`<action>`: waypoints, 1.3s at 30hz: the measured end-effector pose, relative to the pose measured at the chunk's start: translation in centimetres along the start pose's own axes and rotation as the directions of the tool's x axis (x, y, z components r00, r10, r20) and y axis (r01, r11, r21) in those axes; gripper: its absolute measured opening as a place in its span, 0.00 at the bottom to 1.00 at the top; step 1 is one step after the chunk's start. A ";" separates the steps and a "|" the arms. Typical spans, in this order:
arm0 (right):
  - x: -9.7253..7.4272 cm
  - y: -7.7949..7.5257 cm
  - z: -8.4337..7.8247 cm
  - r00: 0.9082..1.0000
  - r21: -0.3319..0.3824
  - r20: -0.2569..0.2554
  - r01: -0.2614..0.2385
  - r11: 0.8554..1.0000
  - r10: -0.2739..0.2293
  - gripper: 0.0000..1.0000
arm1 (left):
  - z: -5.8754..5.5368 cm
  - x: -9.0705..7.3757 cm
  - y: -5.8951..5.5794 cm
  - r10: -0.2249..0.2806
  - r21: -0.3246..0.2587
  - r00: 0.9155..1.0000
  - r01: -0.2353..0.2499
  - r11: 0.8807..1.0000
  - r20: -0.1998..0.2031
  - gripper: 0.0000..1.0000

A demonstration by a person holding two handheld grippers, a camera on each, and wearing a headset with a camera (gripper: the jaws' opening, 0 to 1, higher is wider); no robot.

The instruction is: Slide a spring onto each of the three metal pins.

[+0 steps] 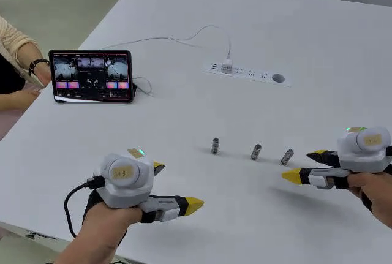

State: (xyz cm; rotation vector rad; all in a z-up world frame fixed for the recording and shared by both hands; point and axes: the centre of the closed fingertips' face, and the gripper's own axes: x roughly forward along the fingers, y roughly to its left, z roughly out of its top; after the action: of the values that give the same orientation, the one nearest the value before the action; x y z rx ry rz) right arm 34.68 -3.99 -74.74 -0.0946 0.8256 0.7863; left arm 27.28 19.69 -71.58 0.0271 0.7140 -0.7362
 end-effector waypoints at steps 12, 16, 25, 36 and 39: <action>-1.1 1.7 -0.8 0.999 0.014 0.031 0.020 1.000 -0.020 0.69 | 0.9 0.5 -0.5 -0.021 0.021 1.000 0.021 1.000 0.010 0.77; -1.6 2.0 -1.1 0.999 0.026 0.045 0.028 0.999 -0.029 0.70 | 1.2 0.6 -0.5 -0.029 0.028 0.999 0.029 0.999 0.013 0.77; -2.5 2.7 -1.2 0.996 0.051 0.075 0.036 0.998 -0.040 0.74 | 1.8 1.0 -0.5 -0.040 0.038 0.999 0.039 0.999 0.023 0.78; -3.7 3.4 -1.3 0.993 0.067 0.100 0.051 0.996 -0.057 0.79 | 2.4 0.9 -0.1 -0.034 0.035 0.999 0.032 0.999 0.036 0.80; -3.9 3.8 -1.4 0.993 0.072 0.104 0.049 0.996 -0.056 0.79 | 2.7 0.8 0.1 -0.029 0.025 0.999 0.028 0.999 0.045 0.80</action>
State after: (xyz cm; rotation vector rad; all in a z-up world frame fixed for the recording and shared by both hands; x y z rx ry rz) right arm 29.69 -4.13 -72.17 -0.0124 0.7460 0.7062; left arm 29.33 18.57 -70.04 0.0226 0.6631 -0.7708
